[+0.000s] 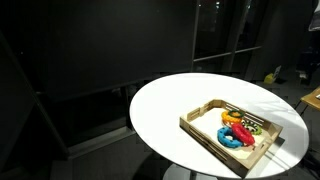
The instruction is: Put the black and white ring in the box.
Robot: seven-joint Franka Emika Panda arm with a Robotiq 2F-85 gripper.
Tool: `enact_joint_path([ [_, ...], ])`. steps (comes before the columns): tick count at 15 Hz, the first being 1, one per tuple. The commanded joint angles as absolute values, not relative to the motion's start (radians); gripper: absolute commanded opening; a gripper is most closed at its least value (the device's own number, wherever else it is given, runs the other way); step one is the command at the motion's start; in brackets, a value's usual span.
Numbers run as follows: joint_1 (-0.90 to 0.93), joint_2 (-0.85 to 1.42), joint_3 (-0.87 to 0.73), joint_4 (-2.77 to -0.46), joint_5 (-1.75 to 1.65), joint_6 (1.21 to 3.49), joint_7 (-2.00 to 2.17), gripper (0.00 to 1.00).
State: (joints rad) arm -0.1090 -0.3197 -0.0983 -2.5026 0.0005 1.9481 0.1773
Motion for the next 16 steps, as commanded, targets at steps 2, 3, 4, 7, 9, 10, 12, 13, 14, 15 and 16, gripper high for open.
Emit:
enact_joint_path([
  [2,-0.12,-0.433,-0.123,-2.49,0.01,1.89,0.059,1.0],
  [3,-0.119,-0.453,-0.128,-2.488,0.012,1.884,0.038,1.0],
  [4,-0.118,-0.475,-0.132,-2.487,0.013,1.884,0.02,1.0],
  [7,-0.115,-0.533,-0.144,-2.484,0.021,1.885,-0.029,1.0],
  [9,-0.114,-0.564,-0.15,-2.481,0.024,1.883,-0.051,1.0],
  [10,-0.113,-0.579,-0.152,-2.479,0.028,1.881,-0.059,1.0],
  [12,-0.111,-0.603,-0.154,-2.477,0.03,1.88,-0.069,1.0],
  [13,-0.11,-0.611,-0.155,-2.477,0.032,1.881,-0.072,1.0],
  [14,-0.109,-0.614,-0.157,-2.477,0.036,1.882,-0.075,1.0],
  [15,-0.107,-0.608,-0.162,-2.478,0.044,1.882,-0.078,1.0],
  [16,-0.117,-0.601,-0.141,-2.489,0.021,1.911,-0.047,1.0],
])
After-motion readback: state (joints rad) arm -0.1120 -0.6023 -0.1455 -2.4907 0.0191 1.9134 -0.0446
